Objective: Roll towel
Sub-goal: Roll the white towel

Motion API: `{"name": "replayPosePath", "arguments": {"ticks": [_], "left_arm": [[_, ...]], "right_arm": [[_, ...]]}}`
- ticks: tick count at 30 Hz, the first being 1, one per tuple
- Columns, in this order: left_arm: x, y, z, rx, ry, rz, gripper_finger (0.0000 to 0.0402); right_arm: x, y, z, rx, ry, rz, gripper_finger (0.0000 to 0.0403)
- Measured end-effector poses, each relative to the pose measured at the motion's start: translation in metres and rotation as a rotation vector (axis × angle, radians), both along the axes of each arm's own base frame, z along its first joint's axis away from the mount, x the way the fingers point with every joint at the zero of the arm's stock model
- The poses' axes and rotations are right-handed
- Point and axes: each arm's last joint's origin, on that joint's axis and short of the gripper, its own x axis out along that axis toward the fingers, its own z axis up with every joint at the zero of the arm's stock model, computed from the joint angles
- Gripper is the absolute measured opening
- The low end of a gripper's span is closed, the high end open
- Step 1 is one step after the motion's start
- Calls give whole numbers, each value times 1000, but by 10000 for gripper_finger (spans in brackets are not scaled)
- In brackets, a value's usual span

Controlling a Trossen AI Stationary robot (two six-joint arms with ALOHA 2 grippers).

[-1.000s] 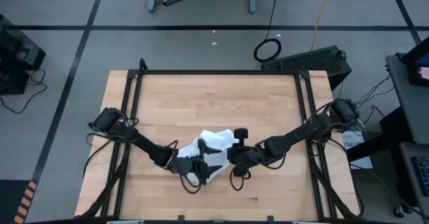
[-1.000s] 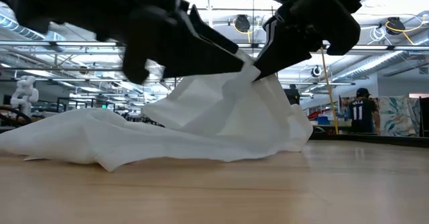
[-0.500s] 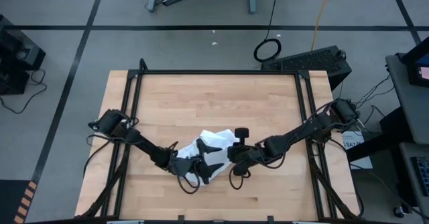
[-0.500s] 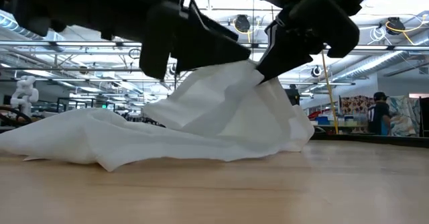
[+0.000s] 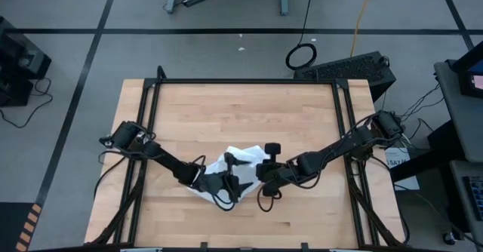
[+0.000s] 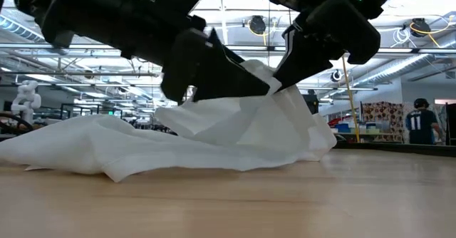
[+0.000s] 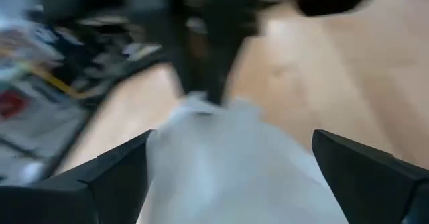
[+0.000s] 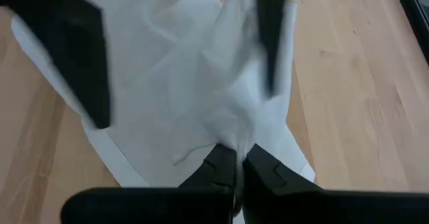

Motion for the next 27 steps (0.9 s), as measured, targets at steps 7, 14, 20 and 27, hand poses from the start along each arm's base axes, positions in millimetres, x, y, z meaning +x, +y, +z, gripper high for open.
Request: {"name": "replayPosePath", "arguments": {"ticks": [7, 14, 20, 27], "left_arm": [[12, -2, -13, 57, 28, 108, 345], [14, 0, -11, 125, 6, 266, 234], [11, -5, -13, 215, 51, 241, 48], [7, -13, 7, 186, 19, 166, 16]], "right_arm": [[2, -4, 0, 35, -14, -50, 0], [2, -6, 0, 69, -30, -94, 0], [2, -6, 0, 94, -36, -121, 0], [-2, 4, 0, 82, -35, -92, 32]]}}
